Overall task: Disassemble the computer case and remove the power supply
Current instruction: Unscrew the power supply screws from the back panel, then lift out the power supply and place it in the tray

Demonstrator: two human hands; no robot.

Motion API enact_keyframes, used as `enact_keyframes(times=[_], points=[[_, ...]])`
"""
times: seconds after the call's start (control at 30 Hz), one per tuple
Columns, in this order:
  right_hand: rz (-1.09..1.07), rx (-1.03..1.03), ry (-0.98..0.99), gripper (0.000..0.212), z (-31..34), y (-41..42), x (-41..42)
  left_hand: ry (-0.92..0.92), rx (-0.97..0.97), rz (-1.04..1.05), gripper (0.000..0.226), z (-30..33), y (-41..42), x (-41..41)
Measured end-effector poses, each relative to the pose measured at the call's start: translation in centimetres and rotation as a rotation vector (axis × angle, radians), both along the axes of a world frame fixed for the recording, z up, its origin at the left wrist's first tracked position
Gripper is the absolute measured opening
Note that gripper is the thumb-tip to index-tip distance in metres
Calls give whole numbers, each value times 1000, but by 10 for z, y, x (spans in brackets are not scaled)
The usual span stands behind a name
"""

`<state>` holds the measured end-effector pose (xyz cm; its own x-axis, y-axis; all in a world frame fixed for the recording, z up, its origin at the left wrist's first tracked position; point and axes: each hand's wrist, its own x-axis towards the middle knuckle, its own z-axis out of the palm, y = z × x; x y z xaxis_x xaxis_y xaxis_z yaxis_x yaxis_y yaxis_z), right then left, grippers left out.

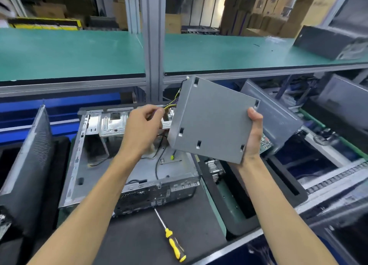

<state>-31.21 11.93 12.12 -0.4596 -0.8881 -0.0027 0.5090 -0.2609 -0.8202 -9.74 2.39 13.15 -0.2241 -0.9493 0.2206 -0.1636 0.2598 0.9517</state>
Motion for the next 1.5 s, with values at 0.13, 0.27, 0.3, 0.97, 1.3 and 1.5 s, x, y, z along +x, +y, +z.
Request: enact_keyframes(times=[0.13, 0.27, 0.3, 0.97, 1.3, 1.5], points=[[-82, 54, 72, 49, -7, -10, -39, -30, 73, 53, 14, 4, -18, -52], [-216, 66, 251, 83, -15, -30, -92, -34, 210, 11, 17, 1, -30, -112], [-232, 61, 290, 84, -18, -36, -104, -56, 223, 8, 17, 1, -32, -128], [-103, -73, 793, 82, -92, -102, -150, 248, 742, -50, 53, -24, -75, -255], [16, -179, 904, 43, -103, -103, -149, 436, 680, 191, 114, -59, -79, -248], [-71, -177, 946, 41, -104, -106, -147, 350, 654, 136, 109, -58, -85, -249]])
